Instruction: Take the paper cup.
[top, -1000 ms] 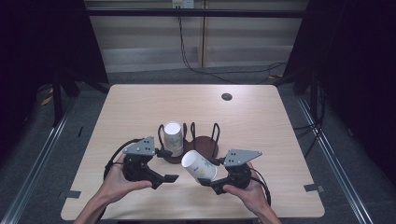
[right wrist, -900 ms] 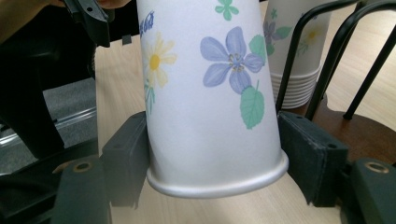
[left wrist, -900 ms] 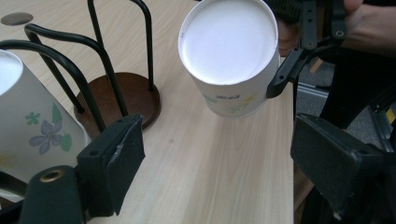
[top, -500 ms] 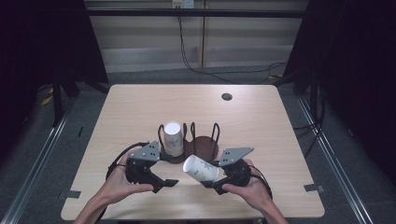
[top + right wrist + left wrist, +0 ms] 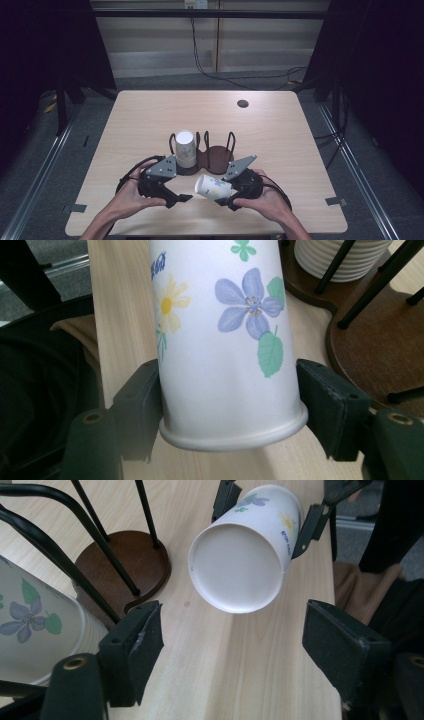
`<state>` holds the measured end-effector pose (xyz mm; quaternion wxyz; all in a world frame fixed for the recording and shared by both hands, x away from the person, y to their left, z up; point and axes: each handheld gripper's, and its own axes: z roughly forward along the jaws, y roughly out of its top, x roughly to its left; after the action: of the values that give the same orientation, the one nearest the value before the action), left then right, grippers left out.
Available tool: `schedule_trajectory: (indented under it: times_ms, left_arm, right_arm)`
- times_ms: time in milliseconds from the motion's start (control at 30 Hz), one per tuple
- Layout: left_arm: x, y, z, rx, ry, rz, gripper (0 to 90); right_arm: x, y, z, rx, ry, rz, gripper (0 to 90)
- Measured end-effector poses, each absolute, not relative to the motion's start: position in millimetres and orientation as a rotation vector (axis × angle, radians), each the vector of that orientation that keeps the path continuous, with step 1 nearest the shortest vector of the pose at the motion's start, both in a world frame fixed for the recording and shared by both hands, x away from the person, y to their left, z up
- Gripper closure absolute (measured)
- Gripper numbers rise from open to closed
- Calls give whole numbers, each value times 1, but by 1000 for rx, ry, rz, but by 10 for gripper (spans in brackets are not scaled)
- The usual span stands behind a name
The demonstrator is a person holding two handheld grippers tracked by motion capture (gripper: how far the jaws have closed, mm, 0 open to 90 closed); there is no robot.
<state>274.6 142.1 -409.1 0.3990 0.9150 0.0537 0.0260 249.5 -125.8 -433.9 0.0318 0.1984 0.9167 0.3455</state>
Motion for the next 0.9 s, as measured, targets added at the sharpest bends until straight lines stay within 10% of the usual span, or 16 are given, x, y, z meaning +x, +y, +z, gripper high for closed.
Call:
schedule_trajectory:
  times_ms: [900]
  left_arm:
    - [272,134,-415,2384,114,17,204]
  right_arm:
    - [257,-107,-429,534,2938,921,312]
